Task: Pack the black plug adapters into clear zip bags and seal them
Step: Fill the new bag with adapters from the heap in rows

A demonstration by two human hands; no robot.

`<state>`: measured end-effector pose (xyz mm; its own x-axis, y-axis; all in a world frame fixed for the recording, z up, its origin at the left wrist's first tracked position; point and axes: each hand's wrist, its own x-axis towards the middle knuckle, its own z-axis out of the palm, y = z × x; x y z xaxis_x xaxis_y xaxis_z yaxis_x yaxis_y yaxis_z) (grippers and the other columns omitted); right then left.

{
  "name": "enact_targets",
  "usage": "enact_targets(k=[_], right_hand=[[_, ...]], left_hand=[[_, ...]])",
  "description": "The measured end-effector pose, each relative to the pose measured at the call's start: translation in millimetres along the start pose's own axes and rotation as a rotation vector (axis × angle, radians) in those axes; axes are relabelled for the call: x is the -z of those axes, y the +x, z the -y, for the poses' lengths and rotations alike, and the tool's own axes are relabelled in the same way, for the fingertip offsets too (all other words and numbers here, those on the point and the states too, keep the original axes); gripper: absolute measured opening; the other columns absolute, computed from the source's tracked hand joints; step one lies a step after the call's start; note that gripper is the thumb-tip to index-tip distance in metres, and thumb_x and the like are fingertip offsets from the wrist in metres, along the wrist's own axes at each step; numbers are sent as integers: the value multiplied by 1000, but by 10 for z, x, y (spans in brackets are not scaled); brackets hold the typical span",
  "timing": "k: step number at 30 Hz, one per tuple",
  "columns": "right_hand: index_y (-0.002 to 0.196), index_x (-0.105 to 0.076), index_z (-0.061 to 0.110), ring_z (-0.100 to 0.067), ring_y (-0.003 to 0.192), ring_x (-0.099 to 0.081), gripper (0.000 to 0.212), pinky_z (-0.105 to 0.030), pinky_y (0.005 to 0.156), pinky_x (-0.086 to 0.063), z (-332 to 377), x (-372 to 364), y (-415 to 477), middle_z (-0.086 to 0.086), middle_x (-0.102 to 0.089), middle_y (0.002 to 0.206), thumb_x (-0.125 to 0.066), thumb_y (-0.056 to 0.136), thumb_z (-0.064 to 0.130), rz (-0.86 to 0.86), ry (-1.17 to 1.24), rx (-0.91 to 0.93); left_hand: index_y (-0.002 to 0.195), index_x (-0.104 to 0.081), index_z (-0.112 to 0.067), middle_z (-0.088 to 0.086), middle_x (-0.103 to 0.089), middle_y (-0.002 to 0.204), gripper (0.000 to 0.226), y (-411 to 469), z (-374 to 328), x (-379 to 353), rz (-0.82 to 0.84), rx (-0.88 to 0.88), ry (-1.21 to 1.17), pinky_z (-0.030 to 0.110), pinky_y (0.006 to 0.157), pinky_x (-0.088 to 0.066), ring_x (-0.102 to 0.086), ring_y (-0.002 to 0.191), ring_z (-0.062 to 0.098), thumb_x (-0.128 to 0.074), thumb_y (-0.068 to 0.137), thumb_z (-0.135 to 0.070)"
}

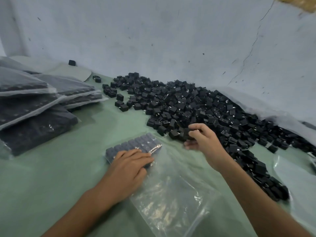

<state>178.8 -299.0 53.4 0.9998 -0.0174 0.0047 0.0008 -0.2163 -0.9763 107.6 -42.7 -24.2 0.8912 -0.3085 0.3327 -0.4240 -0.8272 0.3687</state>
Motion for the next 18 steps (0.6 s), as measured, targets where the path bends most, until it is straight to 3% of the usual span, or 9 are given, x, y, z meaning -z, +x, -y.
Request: enact_targets(k=[4, 9, 13, 18], right_hand=[[102, -72, 9, -26, 69, -63, 29, -31, 58, -55, -31, 503, -827, -18, -71, 95, -47, 95, -3, -22, 188, -33], [93, -75, -2, -33, 50, -56, 33, -28, 40, -46, -446, 794, -1700, -34, -60, 72, -44, 85, -13, 2, 269, -331], [103, -74, 0, -43, 71, -64, 35, -35, 58, -52, -519, 490, -1915, -39, -63, 84, -64, 70, -5, 162, 340, -455], [108, -74, -2, -44, 103, -68, 32, -45, 79, -61, -559, -161, -1583, -29, -67, 117, -69, 77, 0, 187, 662, -481]], left_hand=[[133, -61, -37, -23, -53, 140, 53, 9, -2, -18, 2, 21, -4, 21, 108, -16, -39, 135, 2, -34, 88, -32], [134, -58, -40, -27, -50, 141, 55, 17, -6, -29, -1, 31, 7, 16, 107, -12, -36, 134, -3, -30, 87, -34], [134, -59, -40, -27, -50, 141, 55, 19, -10, -23, 1, 36, -4, 19, 109, -15, -37, 134, -3, -30, 87, -33], [134, -58, -41, -27, -48, 142, 56, 19, -15, -11, 16, 37, 1, 19, 109, -15, -36, 135, -3, -29, 87, -33]])
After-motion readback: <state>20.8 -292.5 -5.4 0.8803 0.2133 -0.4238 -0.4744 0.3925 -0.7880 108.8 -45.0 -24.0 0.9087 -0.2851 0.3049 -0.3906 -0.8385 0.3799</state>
